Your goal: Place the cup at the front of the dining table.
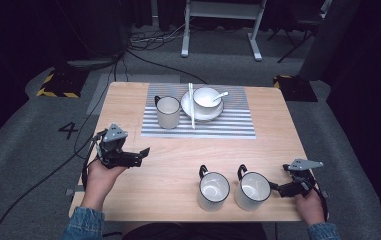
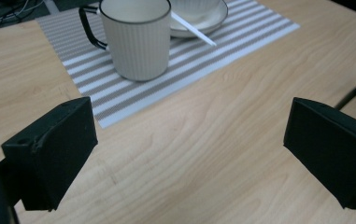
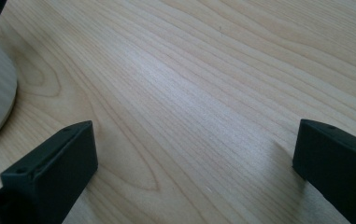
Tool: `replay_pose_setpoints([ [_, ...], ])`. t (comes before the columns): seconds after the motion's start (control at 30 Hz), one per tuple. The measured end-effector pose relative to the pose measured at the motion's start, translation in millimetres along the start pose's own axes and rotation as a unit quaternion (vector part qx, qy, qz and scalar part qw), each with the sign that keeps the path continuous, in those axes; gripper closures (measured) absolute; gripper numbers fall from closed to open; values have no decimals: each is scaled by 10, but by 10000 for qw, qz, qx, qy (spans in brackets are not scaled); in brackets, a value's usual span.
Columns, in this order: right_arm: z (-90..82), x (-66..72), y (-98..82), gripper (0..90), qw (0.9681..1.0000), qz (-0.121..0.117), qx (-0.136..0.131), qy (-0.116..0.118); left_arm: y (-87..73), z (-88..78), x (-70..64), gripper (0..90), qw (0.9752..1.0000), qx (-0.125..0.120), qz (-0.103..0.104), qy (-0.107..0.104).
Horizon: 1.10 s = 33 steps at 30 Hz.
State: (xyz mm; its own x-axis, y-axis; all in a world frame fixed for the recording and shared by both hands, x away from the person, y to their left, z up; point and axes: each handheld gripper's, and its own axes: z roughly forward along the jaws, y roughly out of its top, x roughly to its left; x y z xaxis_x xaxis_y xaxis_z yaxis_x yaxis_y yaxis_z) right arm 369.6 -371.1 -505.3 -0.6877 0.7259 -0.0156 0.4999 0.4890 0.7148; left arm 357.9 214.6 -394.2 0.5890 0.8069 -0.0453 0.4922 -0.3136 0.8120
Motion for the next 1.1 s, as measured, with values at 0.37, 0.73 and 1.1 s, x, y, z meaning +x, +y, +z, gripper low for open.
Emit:
replay_pose_setpoints([
  [0.37,0,0,0,0,10000,2,1,0,-437,-172,-75,29,9992,-304,-228,-160],
  [0.73,0,0,0,0,10000,0,-1,1,-732,-256,-96,29,9991,-150,-380,-95],
  [1.1,0,-1,0,0,10000,0,-2,1,-957,-111,-52,29,9984,320,-477,-11],
])
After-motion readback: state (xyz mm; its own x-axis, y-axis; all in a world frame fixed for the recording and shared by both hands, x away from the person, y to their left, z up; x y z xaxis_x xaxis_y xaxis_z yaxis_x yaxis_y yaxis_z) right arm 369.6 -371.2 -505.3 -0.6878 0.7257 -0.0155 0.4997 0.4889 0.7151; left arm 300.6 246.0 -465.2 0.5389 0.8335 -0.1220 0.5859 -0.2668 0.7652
